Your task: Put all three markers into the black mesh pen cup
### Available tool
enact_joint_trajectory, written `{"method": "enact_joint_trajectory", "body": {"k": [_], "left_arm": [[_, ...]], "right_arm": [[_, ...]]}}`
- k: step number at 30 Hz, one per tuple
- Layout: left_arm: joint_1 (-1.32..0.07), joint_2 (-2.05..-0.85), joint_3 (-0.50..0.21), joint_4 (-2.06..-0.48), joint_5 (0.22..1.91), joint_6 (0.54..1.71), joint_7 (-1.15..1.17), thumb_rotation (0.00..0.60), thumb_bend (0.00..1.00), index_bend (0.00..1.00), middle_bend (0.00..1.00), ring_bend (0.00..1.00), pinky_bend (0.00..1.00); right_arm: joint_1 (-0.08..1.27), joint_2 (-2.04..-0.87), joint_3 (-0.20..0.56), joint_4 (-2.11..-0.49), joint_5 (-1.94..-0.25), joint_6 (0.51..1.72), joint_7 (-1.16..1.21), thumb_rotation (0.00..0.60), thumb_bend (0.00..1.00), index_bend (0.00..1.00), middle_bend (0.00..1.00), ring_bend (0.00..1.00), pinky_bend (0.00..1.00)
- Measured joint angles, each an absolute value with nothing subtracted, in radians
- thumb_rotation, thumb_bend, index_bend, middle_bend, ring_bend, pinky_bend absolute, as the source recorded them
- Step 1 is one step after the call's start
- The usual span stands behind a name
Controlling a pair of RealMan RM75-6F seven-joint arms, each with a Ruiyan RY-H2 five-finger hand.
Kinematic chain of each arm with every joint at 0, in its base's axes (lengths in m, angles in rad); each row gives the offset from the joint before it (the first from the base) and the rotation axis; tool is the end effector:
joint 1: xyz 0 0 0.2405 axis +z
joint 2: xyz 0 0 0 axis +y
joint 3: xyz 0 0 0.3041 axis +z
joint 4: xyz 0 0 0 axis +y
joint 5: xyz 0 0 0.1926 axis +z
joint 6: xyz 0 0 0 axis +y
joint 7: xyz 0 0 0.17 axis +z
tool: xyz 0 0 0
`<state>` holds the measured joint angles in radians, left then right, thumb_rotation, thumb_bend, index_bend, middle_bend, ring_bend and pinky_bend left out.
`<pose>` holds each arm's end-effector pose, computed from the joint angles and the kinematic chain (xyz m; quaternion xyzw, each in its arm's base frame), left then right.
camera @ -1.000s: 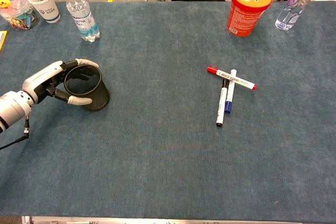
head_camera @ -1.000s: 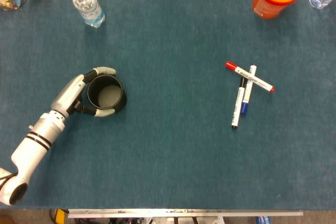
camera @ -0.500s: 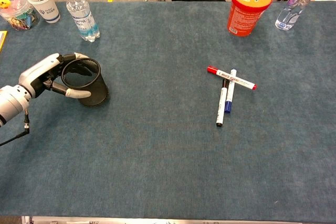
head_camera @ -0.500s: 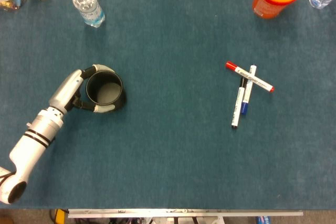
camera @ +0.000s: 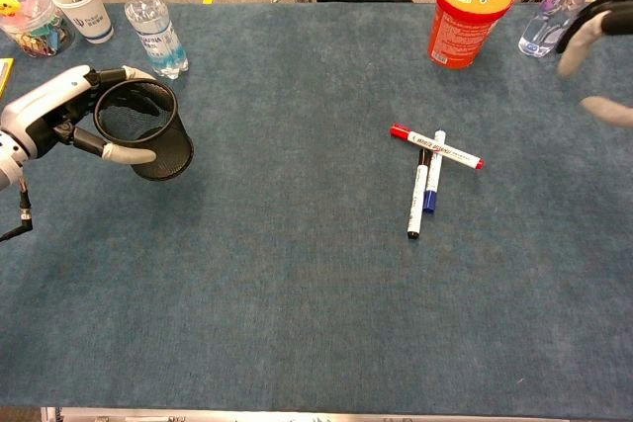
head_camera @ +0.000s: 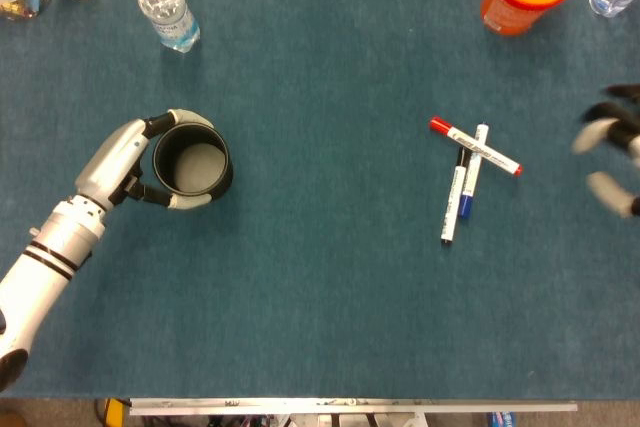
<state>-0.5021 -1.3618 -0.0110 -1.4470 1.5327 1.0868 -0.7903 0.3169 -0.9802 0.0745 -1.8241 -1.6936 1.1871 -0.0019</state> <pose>-0.2692 0.3227 0.0503 -0.5581 -0.6310 -0.4912 0.2215 -0.2425 -0.2628 0.1719 0.7415 -0.3417 0.4028 0.4137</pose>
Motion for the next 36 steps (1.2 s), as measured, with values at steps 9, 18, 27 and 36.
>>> {"method": "enact_joint_trajectory", "body": {"k": [9, 18, 27, 36], "left_arm": [[-0.499, -1.314, 0.006, -1.554, 1.54, 1.085, -0.697, 0.6, 0.11, 0.33, 0.4, 0.35, 0.23], [-0.492, -1.315, 0.015, -1.571, 1.53, 1.079, -0.674, 0.6, 0.11, 0.33, 0.4, 0.35, 0.23], [-0.481, -1.316, 0.032, -1.573, 1.537, 1.082, -0.663, 0.6, 0.11, 0.32, 0.4, 0.34, 0.23], [-0.477, -1.316, 0.04, -1.569, 1.541, 1.079, -0.676, 0.6, 0.11, 0.31, 0.39, 0.34, 0.23]], "right_arm": [[0.469, -1.118, 0.046, -1.74, -1.797, 1.036, -0.068, 0.6, 0.3, 0.46, 0.33, 0.18, 0.19], [0.549, -1.207, 0.005, -1.661, -1.844, 0.95, -0.139, 0.6, 0.3, 0.46, 0.32, 0.18, 0.19], [0.569, -1.273, -0.029, -1.574, -1.846, 0.935, -0.194, 0.6, 0.27, 0.46, 0.31, 0.18, 0.19], [0.579, -1.361, -0.054, -1.497, -1.836, 0.938, -0.221, 0.6, 0.21, 0.46, 0.31, 0.18, 0.19]]}}
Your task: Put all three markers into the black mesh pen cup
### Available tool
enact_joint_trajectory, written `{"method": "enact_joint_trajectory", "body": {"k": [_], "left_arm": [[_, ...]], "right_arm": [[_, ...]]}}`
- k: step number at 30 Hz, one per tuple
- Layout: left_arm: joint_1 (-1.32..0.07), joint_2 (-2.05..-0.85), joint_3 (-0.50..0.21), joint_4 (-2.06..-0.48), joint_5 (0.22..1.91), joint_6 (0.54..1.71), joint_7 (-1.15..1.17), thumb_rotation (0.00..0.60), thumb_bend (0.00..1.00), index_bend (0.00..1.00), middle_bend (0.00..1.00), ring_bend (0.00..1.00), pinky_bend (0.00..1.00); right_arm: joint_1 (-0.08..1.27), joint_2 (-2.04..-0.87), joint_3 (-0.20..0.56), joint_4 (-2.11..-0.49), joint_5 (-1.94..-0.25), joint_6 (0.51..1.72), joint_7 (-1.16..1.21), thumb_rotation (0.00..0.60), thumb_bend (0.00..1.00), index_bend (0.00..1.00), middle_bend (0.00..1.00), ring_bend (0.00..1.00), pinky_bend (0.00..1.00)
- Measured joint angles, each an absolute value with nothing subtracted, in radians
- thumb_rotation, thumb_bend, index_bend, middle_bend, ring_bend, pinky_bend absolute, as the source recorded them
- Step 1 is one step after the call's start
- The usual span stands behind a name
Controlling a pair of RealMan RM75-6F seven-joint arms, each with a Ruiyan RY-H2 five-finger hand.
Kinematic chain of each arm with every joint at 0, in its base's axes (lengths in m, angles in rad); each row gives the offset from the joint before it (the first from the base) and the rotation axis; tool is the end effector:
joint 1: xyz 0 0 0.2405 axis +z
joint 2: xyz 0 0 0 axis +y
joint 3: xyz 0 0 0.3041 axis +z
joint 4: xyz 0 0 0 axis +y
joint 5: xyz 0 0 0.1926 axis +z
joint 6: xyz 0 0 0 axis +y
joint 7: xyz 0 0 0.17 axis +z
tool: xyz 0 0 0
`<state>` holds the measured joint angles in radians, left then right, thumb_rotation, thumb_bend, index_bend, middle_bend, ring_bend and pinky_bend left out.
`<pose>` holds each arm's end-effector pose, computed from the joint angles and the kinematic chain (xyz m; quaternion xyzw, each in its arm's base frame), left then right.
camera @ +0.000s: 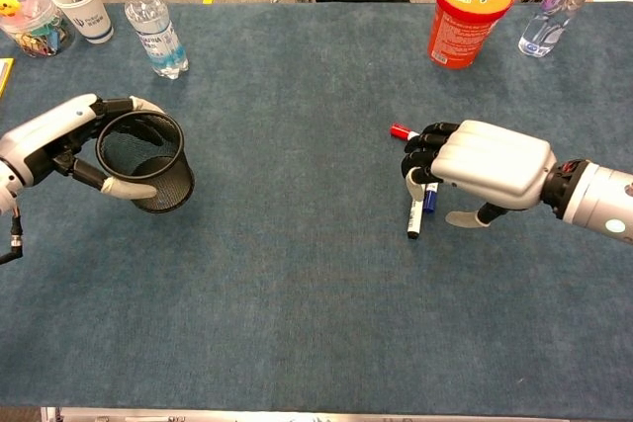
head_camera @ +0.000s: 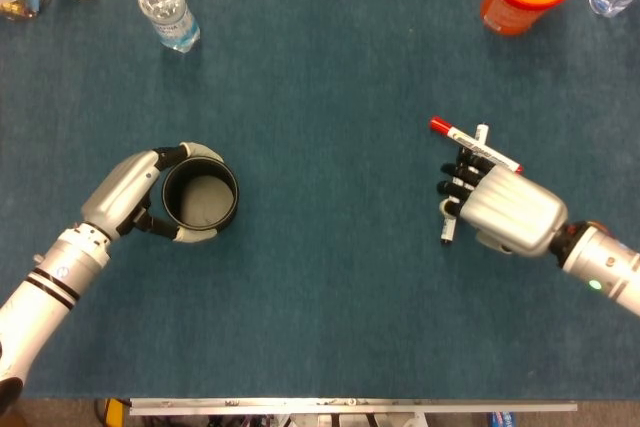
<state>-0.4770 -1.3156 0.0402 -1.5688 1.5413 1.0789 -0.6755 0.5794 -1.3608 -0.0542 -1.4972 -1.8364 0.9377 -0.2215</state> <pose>-0.2645 0.2928 0.0489 -0.5845 -0.6328 -0.4583 0.2190 -0.2262 -0.2867 0.0058 0.8967 -0.1724 0.2948 0.2816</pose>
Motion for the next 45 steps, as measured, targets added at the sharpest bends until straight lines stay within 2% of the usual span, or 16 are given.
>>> {"method": "enact_joint_trajectory", "body": {"k": [16, 45], "left_arm": [[-0.466, -1.305, 0.043, -1.56, 1.541, 1.087, -0.695, 0.6, 0.11, 0.31, 0.38, 0.34, 0.23], [-0.446, -1.3, 0.05, -1.54, 1.557, 1.114, -0.736, 0.6, 0.11, 0.3, 0.35, 0.33, 0.23]], "right_arm": [[0.618, -1.465, -0.089, -1.394, -1.804, 0.894, -0.256, 0.6, 0.21, 0.46, 0.31, 0.18, 0.19], [0.663, -1.528, -0.092, -1.345, -1.747, 0.871, -0.337, 0.6, 0.23, 0.52, 0.31, 0.17, 0.19]]}}
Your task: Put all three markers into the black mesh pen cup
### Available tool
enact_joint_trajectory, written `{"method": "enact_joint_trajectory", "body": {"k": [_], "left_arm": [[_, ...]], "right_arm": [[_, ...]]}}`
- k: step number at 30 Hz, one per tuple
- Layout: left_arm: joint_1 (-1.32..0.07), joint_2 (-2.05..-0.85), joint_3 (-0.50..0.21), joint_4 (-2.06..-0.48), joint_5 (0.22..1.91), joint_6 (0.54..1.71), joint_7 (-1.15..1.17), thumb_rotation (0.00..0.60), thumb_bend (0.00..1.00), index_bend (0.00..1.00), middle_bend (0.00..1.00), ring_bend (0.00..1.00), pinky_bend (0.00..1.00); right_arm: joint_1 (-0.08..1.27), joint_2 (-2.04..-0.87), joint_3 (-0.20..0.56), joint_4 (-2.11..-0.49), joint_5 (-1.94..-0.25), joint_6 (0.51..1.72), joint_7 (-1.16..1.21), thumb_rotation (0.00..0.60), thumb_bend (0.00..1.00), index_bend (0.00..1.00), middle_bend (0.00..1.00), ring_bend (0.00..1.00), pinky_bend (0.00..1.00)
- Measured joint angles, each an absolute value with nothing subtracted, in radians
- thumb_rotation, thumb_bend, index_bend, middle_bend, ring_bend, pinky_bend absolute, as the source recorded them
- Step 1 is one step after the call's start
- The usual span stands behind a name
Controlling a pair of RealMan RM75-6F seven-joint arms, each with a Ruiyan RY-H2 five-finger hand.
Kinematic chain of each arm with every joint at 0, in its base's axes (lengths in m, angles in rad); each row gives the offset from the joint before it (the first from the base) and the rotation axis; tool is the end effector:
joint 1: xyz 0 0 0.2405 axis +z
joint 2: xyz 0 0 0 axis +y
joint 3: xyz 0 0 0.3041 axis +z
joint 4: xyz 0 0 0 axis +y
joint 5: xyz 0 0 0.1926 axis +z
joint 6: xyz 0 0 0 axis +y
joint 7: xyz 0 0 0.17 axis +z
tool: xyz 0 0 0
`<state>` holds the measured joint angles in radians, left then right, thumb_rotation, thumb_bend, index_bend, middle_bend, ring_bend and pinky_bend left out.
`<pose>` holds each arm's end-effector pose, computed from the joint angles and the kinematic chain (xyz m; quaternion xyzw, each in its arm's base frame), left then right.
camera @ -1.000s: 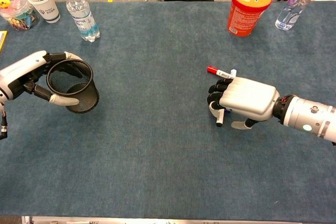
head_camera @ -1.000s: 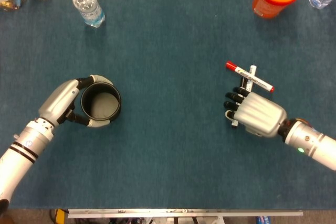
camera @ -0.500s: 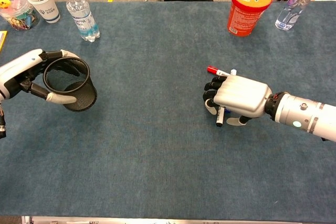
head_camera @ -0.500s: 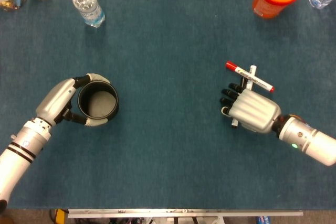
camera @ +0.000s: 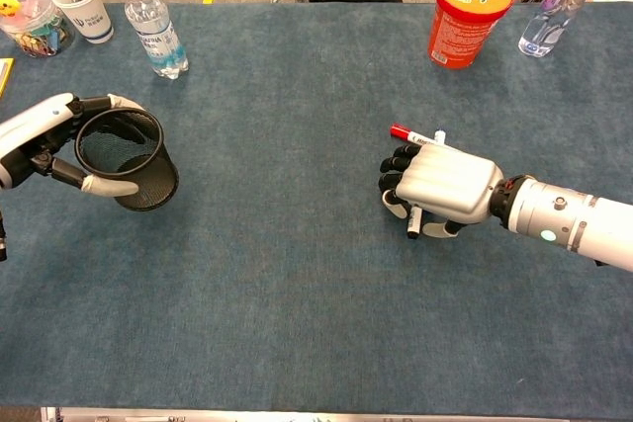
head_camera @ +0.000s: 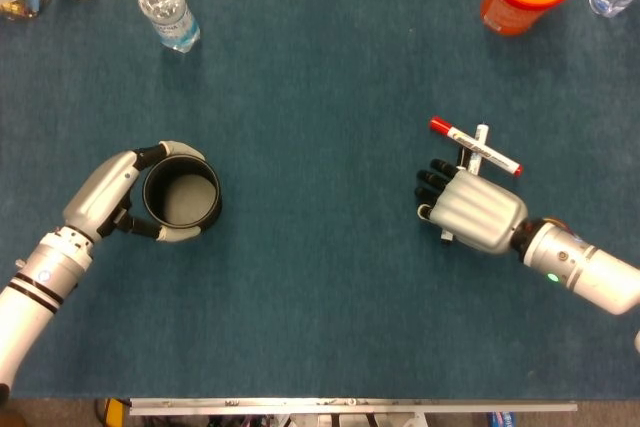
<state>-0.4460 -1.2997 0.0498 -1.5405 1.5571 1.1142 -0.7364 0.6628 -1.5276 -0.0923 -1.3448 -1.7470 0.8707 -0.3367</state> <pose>-0.2796 0.2878 0.0601 -0.5657 -0.6403 -0.4674 0.2272 -0.2244 -0.3019 -0.0542 0.9195 -0.1269 0.2494 0.2760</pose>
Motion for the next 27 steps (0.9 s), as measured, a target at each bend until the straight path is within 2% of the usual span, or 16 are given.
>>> {"method": "enact_joint_trajectory", "body": {"k": [6, 15, 21, 27], "left_arm": [[-0.442, -1.298, 0.05, -1.539, 1.561, 1.122, -0.743, 0.6, 0.11, 0.3, 0.35, 0.33, 0.23], [-0.437, -1.297, 0.056, -1.532, 1.566, 1.126, -0.749, 0.6, 0.11, 0.3, 0.35, 0.33, 0.23], [-0.448, -1.293, 0.049, -1.533, 1.559, 1.11, -0.752, 0.6, 0.11, 0.3, 0.35, 0.33, 0.23], [-0.472, -1.299, 0.03, -1.529, 1.532, 1.066, -0.776, 0.6, 0.11, 0.3, 0.35, 0.33, 0.23]], "right_arm": [[0.668, -1.535, -0.095, -1.343, -1.737, 0.869, -0.345, 0.6, 0.28, 0.56, 0.31, 0.17, 0.19], [0.666, -1.531, -0.091, -1.349, -1.721, 0.886, -0.352, 0.6, 0.29, 0.62, 0.31, 0.17, 0.19], [0.658, -1.501, -0.049, -1.397, -1.686, 0.94, -0.312, 0.6, 0.29, 0.63, 0.31, 0.17, 0.19], [0.652, -1.443, 0.009, -1.521, -1.614, 0.97, -0.231, 0.6, 0.29, 0.63, 0.31, 0.17, 0.19]]}}
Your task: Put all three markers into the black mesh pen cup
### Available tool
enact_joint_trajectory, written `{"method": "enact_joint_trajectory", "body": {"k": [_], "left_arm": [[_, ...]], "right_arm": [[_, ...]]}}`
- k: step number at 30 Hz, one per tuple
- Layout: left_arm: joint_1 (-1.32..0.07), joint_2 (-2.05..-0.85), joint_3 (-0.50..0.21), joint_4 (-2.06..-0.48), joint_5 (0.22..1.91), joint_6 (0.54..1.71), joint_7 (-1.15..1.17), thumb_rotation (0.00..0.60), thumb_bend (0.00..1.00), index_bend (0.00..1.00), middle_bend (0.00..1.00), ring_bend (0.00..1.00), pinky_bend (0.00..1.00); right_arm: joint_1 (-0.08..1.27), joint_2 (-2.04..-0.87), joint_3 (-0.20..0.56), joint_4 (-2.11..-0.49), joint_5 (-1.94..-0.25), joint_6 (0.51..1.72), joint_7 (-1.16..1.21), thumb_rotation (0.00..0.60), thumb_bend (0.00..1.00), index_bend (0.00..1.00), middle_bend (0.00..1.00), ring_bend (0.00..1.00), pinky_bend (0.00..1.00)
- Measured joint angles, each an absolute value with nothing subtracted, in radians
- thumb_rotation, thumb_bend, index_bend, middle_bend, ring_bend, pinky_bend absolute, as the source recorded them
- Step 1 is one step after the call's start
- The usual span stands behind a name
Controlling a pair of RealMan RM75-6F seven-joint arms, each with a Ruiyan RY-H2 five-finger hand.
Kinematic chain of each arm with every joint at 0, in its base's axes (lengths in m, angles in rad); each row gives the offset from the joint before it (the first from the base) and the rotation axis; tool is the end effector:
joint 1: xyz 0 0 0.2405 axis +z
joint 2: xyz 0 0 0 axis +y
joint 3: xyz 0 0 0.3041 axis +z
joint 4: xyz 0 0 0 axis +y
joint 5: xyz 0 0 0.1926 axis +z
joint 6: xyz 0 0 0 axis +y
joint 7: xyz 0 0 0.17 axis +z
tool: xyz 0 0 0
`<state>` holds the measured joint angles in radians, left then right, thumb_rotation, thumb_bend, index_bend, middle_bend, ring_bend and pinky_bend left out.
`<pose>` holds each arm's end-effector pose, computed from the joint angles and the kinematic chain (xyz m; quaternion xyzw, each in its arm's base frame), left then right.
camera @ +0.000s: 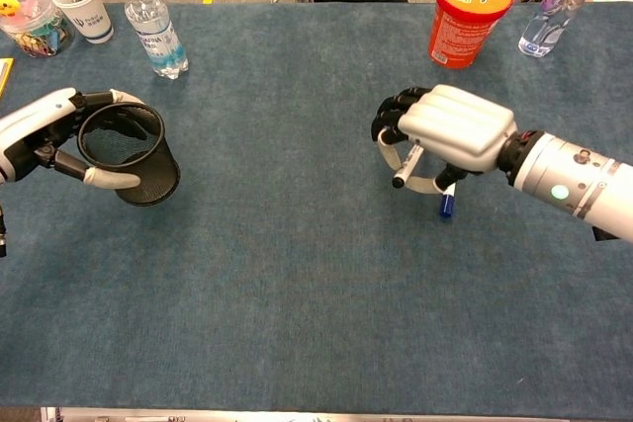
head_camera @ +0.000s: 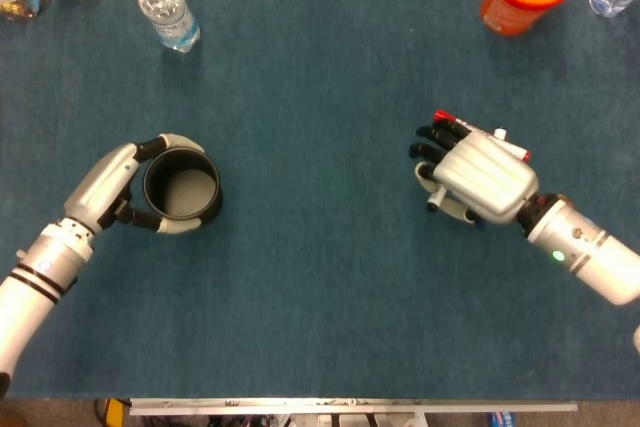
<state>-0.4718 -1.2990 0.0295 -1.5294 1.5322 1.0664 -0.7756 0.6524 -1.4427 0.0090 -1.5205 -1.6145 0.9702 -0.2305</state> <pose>-0.2783 0.2998 0.0584 -0.5565 -0.6537 -0.4621 0.2224 -0.1888 -0.3238 -0.0046 0.8487 -0.2392 0.3544 0.3111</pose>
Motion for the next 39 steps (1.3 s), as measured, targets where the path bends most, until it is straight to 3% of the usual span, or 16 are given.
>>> {"method": "enact_joint_trajectory", "body": {"k": [10, 19, 39], "left_arm": [[-0.513, -1.322, -0.006, -1.524, 1.486, 1.001, -0.749, 0.6, 0.11, 0.3, 0.35, 0.33, 0.23], [-0.529, -1.35, -0.018, -1.526, 1.474, 0.98, -0.735, 0.6, 0.11, 0.3, 0.35, 0.33, 0.23], [-0.583, -1.429, -0.03, -1.522, 1.482, 0.927, -0.7, 0.6, 0.11, 0.3, 0.35, 0.33, 0.23]], "right_arm": [[0.651, -1.38, 0.113, -1.702, -1.507, 1.017, -0.034, 0.6, 0.29, 0.64, 0.31, 0.18, 0.19], [0.686, -1.372, 0.18, -1.824, -1.421, 0.976, 0.126, 0.6, 0.29, 0.64, 0.31, 0.18, 0.19], [0.761, -1.501, 0.284, -1.859, -1.312, 0.935, 0.339, 0.6, 0.29, 0.65, 0.31, 0.17, 0.19]]}}
